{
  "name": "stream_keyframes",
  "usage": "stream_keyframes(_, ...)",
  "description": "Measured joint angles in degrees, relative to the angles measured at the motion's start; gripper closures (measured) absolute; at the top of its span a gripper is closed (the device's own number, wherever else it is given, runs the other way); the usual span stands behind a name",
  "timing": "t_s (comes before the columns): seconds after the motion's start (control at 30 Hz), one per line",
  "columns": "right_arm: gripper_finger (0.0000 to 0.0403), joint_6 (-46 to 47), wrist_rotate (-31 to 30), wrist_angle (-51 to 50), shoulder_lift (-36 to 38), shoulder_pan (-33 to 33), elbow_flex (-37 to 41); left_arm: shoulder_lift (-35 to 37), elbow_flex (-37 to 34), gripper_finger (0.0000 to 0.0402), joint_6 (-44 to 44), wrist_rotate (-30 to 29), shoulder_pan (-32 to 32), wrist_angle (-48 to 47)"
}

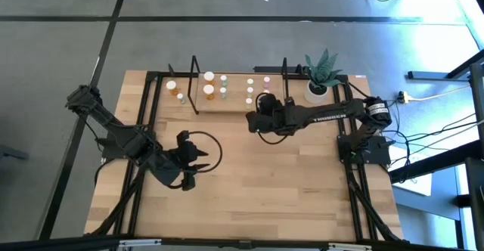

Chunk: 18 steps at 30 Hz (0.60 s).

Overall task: Pick and place medicine bottles onto shelf by color
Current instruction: Put the pink pill bottle on the shelf aligned with the other pink pill bottles

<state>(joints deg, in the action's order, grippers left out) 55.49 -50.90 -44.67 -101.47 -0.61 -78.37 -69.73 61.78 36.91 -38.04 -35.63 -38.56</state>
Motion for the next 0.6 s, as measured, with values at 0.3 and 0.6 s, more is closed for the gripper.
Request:
stream_keyframes(0.3, 0.0283, 0.02, 3.09, -0.23, -0.84, 3.69, 0.0, 0.0, 0.0, 0.025, 0.02, -0.02, 5.87, 0.0)
stream_keyframes(0.6, 0.0283, -0.18, 1.53, 0.47, -3.49, 4.11, 0.0, 0.02, -0.02, 0.025, -0.04, -0.07, 9.09, 0.2)
